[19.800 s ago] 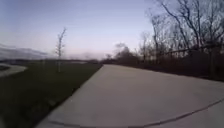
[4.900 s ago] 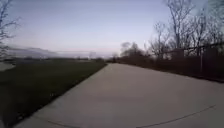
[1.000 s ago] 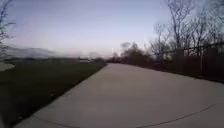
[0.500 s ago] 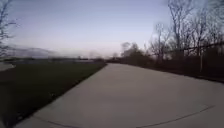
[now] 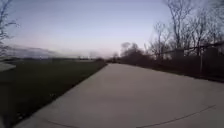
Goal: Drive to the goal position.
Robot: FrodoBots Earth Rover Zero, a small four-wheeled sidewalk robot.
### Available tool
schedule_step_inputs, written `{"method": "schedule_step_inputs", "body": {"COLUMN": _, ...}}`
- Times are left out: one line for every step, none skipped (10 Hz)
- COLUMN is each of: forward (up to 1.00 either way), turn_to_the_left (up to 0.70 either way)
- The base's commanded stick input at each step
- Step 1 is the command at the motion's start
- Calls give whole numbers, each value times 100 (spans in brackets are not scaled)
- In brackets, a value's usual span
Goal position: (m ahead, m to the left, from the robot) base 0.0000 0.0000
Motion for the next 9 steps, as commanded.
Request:
{"method": "schedule_step_inputs", "body": {"forward": 5, "turn_to_the_left": 0}}
{"method": "schedule_step_inputs", "body": {"forward": 5, "turn_to_the_left": 0}}
{"method": "schedule_step_inputs", "body": {"forward": 5, "turn_to_the_left": 0}}
{"method": "schedule_step_inputs", "body": {"forward": 5, "turn_to_the_left": 0}}
{"method": "schedule_step_inputs", "body": {"forward": 5, "turn_to_the_left": 0}}
{"method": "schedule_step_inputs", "body": {"forward": 5, "turn_to_the_left": 0}}
{"method": "schedule_step_inputs", "body": {"forward": 5, "turn_to_the_left": 0}}
{"method": "schedule_step_inputs", "body": {"forward": 5, "turn_to_the_left": 0}}
{"method": "schedule_step_inputs", "body": {"forward": 0, "turn_to_the_left": 0}}
